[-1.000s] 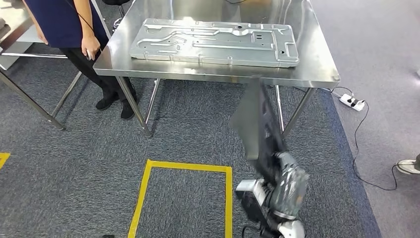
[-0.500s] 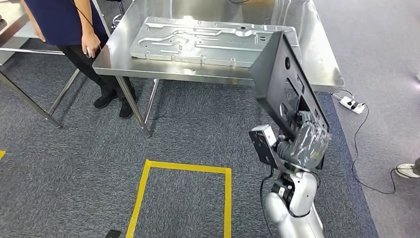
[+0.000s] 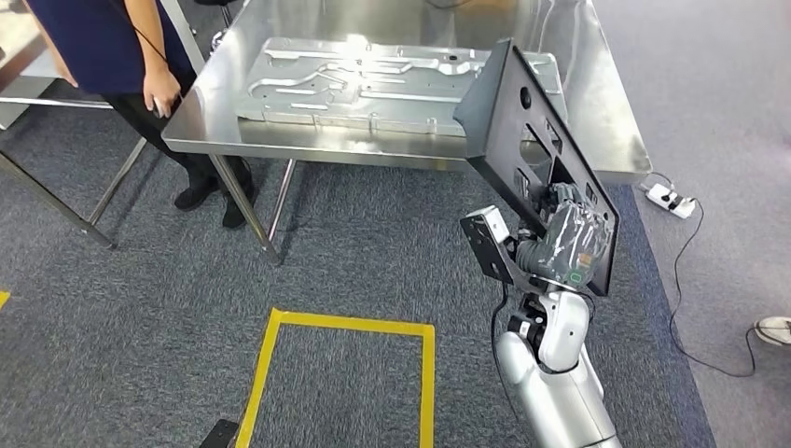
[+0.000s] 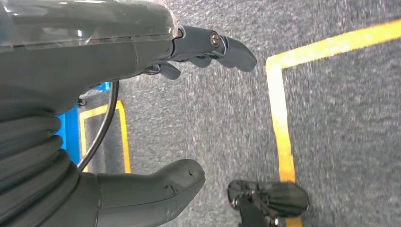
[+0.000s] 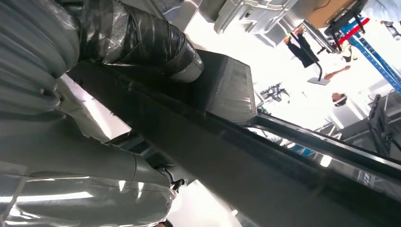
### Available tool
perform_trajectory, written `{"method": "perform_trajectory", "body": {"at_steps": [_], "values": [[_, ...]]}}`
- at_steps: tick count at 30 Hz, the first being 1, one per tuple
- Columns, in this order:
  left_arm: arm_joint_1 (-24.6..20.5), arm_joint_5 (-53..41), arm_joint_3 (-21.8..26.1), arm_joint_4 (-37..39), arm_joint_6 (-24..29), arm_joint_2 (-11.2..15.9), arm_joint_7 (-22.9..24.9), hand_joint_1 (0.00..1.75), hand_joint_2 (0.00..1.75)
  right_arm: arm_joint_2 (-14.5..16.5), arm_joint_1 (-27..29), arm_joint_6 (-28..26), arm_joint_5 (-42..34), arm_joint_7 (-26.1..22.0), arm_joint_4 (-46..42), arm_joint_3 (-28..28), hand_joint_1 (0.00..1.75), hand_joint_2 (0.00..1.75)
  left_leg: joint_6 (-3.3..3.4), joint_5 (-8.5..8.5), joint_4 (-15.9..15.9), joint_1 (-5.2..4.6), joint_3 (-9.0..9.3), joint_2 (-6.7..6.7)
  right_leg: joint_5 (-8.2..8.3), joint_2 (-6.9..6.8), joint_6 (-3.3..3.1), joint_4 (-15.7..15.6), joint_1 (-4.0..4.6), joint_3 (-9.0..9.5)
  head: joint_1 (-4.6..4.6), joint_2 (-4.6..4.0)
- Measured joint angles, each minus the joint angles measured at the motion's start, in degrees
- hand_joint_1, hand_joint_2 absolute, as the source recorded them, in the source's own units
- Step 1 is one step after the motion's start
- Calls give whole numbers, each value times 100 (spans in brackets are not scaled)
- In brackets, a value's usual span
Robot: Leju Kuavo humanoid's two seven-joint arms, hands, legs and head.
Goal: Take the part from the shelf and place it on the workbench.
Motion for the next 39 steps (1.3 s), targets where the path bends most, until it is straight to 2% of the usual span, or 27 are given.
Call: {"method": "perform_trajectory", "body": {"at_steps": [2, 4, 5, 6, 7, 9, 10, 11, 12, 15, 17, 19, 20, 21, 22, 23, 25, 26, 27, 30, 31, 33, 35, 36, 37, 38, 39], "values": [[-11, -2, -3, 0, -1, -7, 0, 0, 175, 5, -39, 25, 1, -1, 17, 9, 175, 175, -20, -199, 459, 6, -221, 18, -47, -10, -73, -44, -8, 100, -3, 0], [-13, -15, -4, 0, -4, -6, 9, 0, 175, 4, -84, 148, 1, 7, 80, 39, 175, 175, -17, -409, 1256, -3, -718, 20, -119, -16, -123, -49, 20, 184, -5, 0], [-7, -25, -4, 0, -7, -4, 17, 0, 175, 4, -103, 246, -3, 16, 130, 63, 175, 175, -11, -406, 1510, -7, -920, 19, -159, -11, -134, -48, 37, 230, -6, 0], [-3, -39, -5, 0, -12, -3, 27, 0, 175, 3, -133, 366, -9, 28, 189, 93, 175, 175, 3, -311, 1636, -13, -1076, 19, -207, -5, -142, -47, 55, 290, -7, 0], [-3, -55, -6, 0, -17, -2, 38, 0, 175, 4, -180, 484, -20, 41, 251, 130, 175, 175, 26, -95, 1485, -18, -1087, 20, -251, 3, -144, -47, 69, 352, -7, 0], [-20, -90, -13, 0, -35, 4, 59, 0, 175, 5, -348, 713, -49, 63, 395, 228, 175, 175, 113, 438, 774, -54, -885, 26, -350, 11, -129, -51, 92, 480, -5, 0], [-33, -104, -20, 0, -45, 8, 69, 0, 175, 6, -449, 799, -77, 68, 469, 280, 175, 175, 153, 584, 445, -81, -761, 31, -392, 17, -110, -51, 101, 516, -5, 0], [-52, -115, -29, 0, -57, 12, 77, 0, 175, 8, -541, 857, -116, 73, 538, 325, 175, 175, 185, 633, 215, -109, -668, 35, -419, 17, -82, -64, 101, 534, -5, 0], [-67, -125, -38, -1, -66, 16, 85, 0, 175, 9, -610, 887, -162, 76, 592, 357, 175, 175, 208, 580, 118, -130, -621, 35, -420, 16, -48, -67, 99, 538, -4, 0], [-80, -154, -59, -2, -86, 13, 99, 0, 175, 12, -760, 919, -292, 67, 720, 431, 175, 175, 267, 522, -75, -104, -459, 10, -411, 6, 42, 2, 94, 558, -3, 0], [-85, -178, -89, -2, -92, 10, 107, 0, 175, 12, -888, 946, -346, 38, 798, 490, 175, 175, 309, 482, -134, -72, -316, 2, -499, 5, 101, 436, 74, 326, -2, 0], [-95, -196, -125, -2, -98, 11, 112, 0, 175, 11, -1003, 1013, -358, 14, 892, 556, 175, 175, 332, 395, -142, -69, -204, 2, -700, 5, 164, 1137, 39, -160, 1, 0], [-95, -203, -134, -2, -103, 11, 117, 0, 175, 10, -1041, 1073, -346, 10, 948, 596, 175, 175, 331, 338, -141, -68, -137, -1, -788, 2, 189, 1382, 23, -393, 1, 0], [-90, -208, -139, -1, -109, 10, 123, 0, 175, 9, -1075, 1145, -332, 11, 1004, 639, 175, 175, 325, 272, -141, -67, -54, -5, -815, -3, 205, 1464, 12, -555, 1, 0], [-87, -213, -140, -1, -116, 10, 129, 0, 175, 8, -1117, 1240, -316, 15, 1062, 690, 175, 175, 313, 201, -141, -65, 39, -10, -740, -8, 212, 1361, 5, -627, 2, 0], [-86, -219, -141, 0, -125, 7, 134, 0, 175, 8, -1182, 1364, -305, 17, 1128, 749, 175, 175, 297, 124, -141, -63, 143, -15, -532, -14, 205, 1087, 3, -618, 2, 0], [-90, -231, -144, 0, -146, -2, 140, 0, 175, 8, -1362, 1686, -350, -2, 1308, 876, 175, 175, 249, -28, -141, -64, 312, -21, 104, -21, 145, 392, 26, -508, 1, 0], [-100, -238, -145, 0, -160, -7, 144, 0, 175, 11, -1471, 1907, -413, -25, 1418, 949, 175, 175, 214, -96, -148, -67, 361, -23, 328, -19, 97, 166, 47, -465, 0, 0], [-108, -244, -146, -1, -174, -8, 149, 0, 175, 15, -1573, 2157, -509, -47, 1524, 1021, 175, 175, 177, -134, -149, -68, 410, -22, 440, -13, 48, 46, 69, -440, 2, 0], [-131, -229, -146, -4, -205, -1, 156, 0, 175, 82, -1895, 2918, -860, -80, 1802, 1246, 175, 175, 77, -88, -12, -64, 453, -10, 336, 8, -102, -44, 75, -278, 6, 0], [-137, -218, -146, -5, -210, 2, 155, 0, 175, 123, -2023, 3100, -969, -83, 1897, 1326, 175, 175, 56, -70, 177, -60, 366, -3, 295, 10, -147, -76, 66, -196, 3, 0], [-149, -202, -146, -4, -217, 4, 150, 0, 175, 206, -2248, 3328, -1141, -81, 2082, 1488, 175, 175, 23, -193, 789, -45, 0, 8, 198, 15, -203, -117, 61, -48, 0, 0], [-135, -198, -146, -4, -220, 9, 149, 0, 175, 268, -2352, 3413, -1229, -77, 2219, 1609, 175, 175, -12, -520, 1339, -36, -477, 10, 62, 16, -215, -123, 68, 99, -1, 0], [-119, -198, -146, -4, -220, 14, 149, 0, 175, 285, -2366, 3429, -1250, -75, 2269, 1645, 175, 175, -28, -645, 1427, -35, -650, 12, -16, 16, -209, -123, 70, 193, -2, 0], [-102, -197, -146, -4, -220, 19, 149, 0, 175, 298, -2374, 3441, -1265, -72, 2312, 1671, 175, 175, -43, -650, 1347, -30, -750, 14, -99, 16, -199, -123, 70, 299, -1, 0], [-86, -197, -146, -4, -220, 22, 149, 0, 175, 309, -2384, 3453, -1283, -67, 2349, 1693, 175, 175, -52, -493, 1114, -22, -785, 17, -183, 13, -184, -121, 68, 409, -1, 0], [-69, -197, -146, -4, -220, 23, 149, 0, 175, 321, -2400, 3462, -1309, -60, 2385, 1720, 175, 175, -54, -167, 777, -11, -781, 24, -268, 10, -167, -119, 66, 512, -1, 0]]}}
